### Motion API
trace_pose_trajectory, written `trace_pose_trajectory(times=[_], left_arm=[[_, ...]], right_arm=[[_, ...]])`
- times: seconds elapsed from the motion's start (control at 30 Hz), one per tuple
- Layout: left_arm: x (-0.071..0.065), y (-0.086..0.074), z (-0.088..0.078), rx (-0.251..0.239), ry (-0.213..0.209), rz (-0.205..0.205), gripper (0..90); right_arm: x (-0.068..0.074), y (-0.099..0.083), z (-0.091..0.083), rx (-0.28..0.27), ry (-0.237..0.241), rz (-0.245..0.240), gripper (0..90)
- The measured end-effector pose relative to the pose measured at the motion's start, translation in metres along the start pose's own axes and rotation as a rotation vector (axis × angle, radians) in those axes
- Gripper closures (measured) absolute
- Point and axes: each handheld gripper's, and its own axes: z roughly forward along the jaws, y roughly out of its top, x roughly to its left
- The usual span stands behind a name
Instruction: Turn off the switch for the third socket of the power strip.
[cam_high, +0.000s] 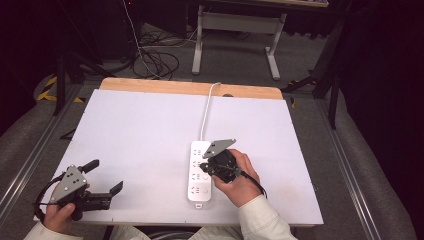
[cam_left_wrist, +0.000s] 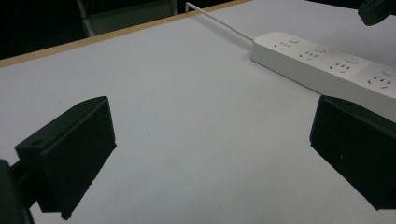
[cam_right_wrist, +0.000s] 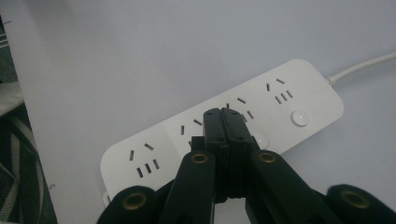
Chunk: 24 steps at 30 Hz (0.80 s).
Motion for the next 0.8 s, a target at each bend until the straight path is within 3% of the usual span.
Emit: trace_pose_trajectory(times=[0.07, 0.23, 0.27, 0.3, 0.43, 0.57, 0.6, 0.8], left_arm=[[0.000, 0.000, 0.000, 0.000, 0.000, 0.001, 0.5], [0.000, 0.000, 0.000, 0.000, 0.003, -0.001, 0.4], [0.000, 0.000, 0.000, -0.002, 0.002, 0.000, 0.4], [0.000, 0.000, 0.000, -0.001, 0.002, 0.002, 0.4], [0.000, 0.000, 0.000, -0.003, 0.002, 0.001, 0.4], [0.000, 0.000, -0.001, -0.004, 0.004, 0.000, 0.3], [0.000, 0.000, -0.001, -0.001, 0.003, 0.001, 0.3], [-0.001, 0.000, -0.001, -0.002, 0.006, 0.005, 0.3]], right_arm=[[0.000, 0.000, -0.001, -0.019, -0.004, 0.002, 90.0], [-0.004, -0.001, -0.007, -0.100, -0.008, 0.008, 62.7], [-0.004, -0.001, -0.007, -0.100, -0.008, 0.008, 62.7], [-0.006, -0.002, -0.008, -0.140, -0.015, -0.004, 51.6], [-0.008, -0.002, -0.010, -0.205, -0.017, -0.024, 41.2], [-0.008, -0.003, -0.013, -0.248, -0.024, -0.044, 39.6], [-0.009, -0.003, -0.014, -0.280, -0.024, -0.060, 37.1], [-0.011, -0.006, -0.025, -0.364, 0.001, -0.042, 36.2]])
